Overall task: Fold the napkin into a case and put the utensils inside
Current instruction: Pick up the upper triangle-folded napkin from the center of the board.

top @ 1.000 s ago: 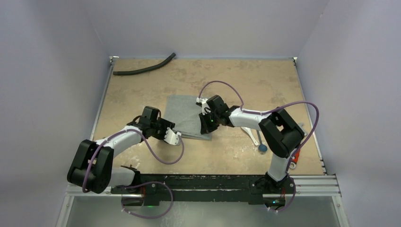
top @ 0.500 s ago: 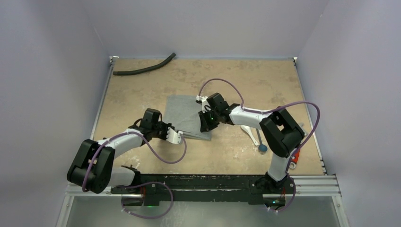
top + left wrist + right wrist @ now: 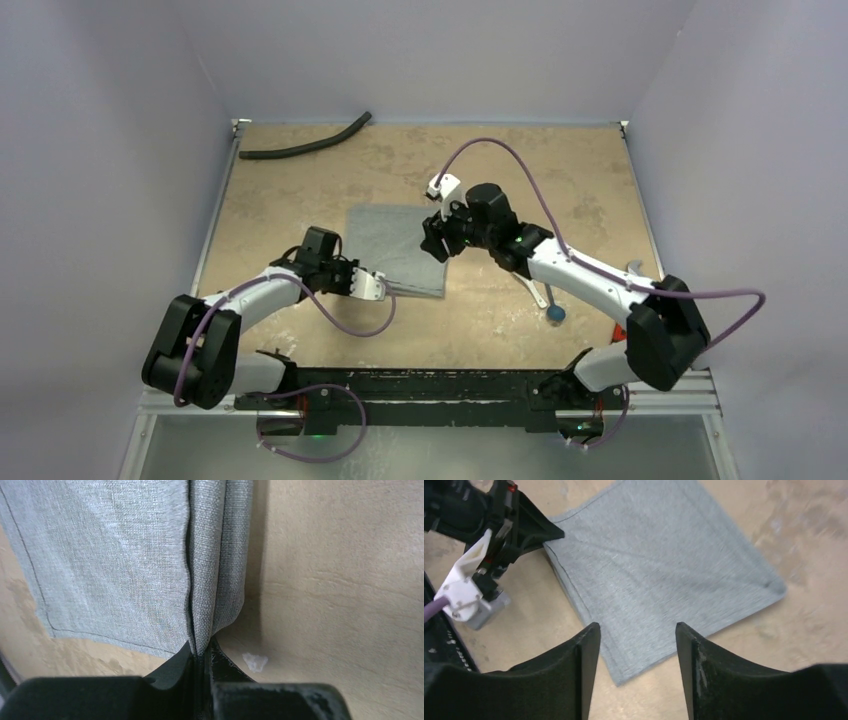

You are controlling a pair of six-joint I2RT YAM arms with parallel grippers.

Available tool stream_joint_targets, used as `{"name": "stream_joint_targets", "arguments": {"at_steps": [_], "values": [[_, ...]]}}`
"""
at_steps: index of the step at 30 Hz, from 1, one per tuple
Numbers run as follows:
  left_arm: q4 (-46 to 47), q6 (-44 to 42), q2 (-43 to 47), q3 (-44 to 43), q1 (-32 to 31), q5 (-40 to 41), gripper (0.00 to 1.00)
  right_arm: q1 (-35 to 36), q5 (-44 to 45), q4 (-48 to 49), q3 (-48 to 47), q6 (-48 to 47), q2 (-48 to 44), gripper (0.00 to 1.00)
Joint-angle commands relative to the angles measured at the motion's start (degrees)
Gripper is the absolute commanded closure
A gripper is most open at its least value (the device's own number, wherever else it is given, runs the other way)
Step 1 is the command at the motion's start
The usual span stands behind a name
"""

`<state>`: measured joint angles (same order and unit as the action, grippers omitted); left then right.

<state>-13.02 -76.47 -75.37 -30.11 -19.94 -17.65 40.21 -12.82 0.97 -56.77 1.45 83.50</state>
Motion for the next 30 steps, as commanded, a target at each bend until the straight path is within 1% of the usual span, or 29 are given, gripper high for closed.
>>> {"name": "stream_joint_targets", "arguments": {"at_steps": [1,2,3,6,8,9,14,18,25,30], "values": [[-7.3,5.0,1.1,-2.5,2.6,-3.0,1.00,3.6,2.3,2.2,4.7,-13.6,-3.8,0.29],[-8.4,5.3,1.0,-2.8,3.4,-3.5,1.00,4.9,2.9,2.8,5.8,-15.8,-4.9,0.23],[-9.7,5.6,0.8,-3.3,4.3,-4.3,1.00,5.7,3.2,3.3,6.7,-17.6,-5.7,0.21],[-12.0,5.7,0.5,-4.0,6.0,-5.6,1.00,6.9,3.7,4.8,9.2,-21.0,-6.9,0.20],[-12.1,5.9,0.7,-4.1,6.7,-6.2,1.00,7.5,4.2,6.1,11.3,-22.4,-7.3,0.02],[-12.3,6.5,0.6,-4.5,7.2,-6.7,1.00,7.9,4.4,6.4,11.9,-22.7,-7.4,0.01],[-15.1,8.8,-2.9,-8.2,10.0,-9.9,1.00,10.6,5.2,11.0,15.2,-24.8,-8.3,0.01],[-17.8,8.3,-5.5,-10.5,11.7,-11.7,1.00,13.2,7.6,16.4,19.0,-27.9,-8.2,0.01],[-19.4,7.9,-7.0,-12.2,11.9,-12.7,1.00,19.2,8.9,22.9,20.7,-32.0,-2.3,0.02],[-19.7,7.6,-7.0,-12.6,12.2,-12.9,1.00,20.6,12.0,27.2,21.4,-35.1,1.3,0.03]]}}
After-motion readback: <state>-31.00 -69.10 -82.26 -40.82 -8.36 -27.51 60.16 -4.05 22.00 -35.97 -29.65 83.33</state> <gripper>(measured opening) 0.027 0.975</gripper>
